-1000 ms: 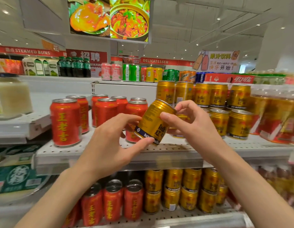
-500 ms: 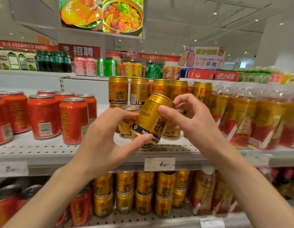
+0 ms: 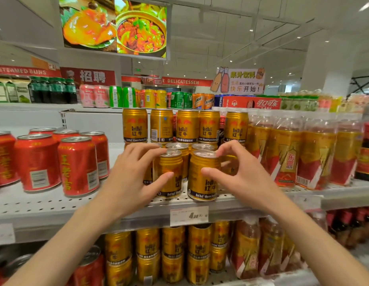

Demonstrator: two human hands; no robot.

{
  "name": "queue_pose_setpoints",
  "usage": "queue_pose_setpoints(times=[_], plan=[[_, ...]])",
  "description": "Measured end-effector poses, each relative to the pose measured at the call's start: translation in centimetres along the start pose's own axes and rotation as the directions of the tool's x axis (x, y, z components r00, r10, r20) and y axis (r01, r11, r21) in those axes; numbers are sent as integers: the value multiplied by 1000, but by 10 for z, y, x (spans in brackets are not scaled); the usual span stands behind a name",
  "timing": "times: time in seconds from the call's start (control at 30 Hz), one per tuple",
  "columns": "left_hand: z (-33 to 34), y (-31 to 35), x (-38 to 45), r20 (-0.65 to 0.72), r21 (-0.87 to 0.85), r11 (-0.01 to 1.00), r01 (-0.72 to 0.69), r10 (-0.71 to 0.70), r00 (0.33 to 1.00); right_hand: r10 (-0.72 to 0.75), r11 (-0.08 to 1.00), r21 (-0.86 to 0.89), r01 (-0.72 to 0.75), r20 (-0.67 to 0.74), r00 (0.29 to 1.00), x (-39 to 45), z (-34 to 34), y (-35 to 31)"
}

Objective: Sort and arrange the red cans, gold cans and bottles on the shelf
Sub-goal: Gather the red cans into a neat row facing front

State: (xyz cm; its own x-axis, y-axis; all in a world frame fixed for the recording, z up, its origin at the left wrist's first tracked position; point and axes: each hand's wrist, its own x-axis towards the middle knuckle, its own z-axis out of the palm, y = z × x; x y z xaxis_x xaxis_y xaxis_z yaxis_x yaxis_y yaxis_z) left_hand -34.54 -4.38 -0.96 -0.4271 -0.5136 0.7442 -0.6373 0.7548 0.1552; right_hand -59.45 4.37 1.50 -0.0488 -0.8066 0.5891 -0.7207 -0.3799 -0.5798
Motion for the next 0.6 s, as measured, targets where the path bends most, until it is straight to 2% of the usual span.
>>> queue_pose_setpoints(times=[0.13,0.27,0.33,0.43,0.5,0.6], plan=[[4,-3,-2,27,-71,996,62,-60,998,-92,994,-56,90,-32,995,3,18,7],[7,-3,-7,98,-209,958,195,-178,979,-146,986,-91,141,-51,988,4,23,12],[6,-3,-7,142,-229,937,263,-235,962,-159,982,-122,146,-114,981,4,18,17],[3,-3,-4,211,-238,907,346,-300,930,0,988,-150,-25,-162,987,3,6,24],[0,0,-2,267,-235,886,399,-335,904,145,977,-147,-157,-91,985,2,4,28],[-3,4,0,311,-200,889,412,-341,887,200,972,-129,-199,-8,980,0,8,33]])
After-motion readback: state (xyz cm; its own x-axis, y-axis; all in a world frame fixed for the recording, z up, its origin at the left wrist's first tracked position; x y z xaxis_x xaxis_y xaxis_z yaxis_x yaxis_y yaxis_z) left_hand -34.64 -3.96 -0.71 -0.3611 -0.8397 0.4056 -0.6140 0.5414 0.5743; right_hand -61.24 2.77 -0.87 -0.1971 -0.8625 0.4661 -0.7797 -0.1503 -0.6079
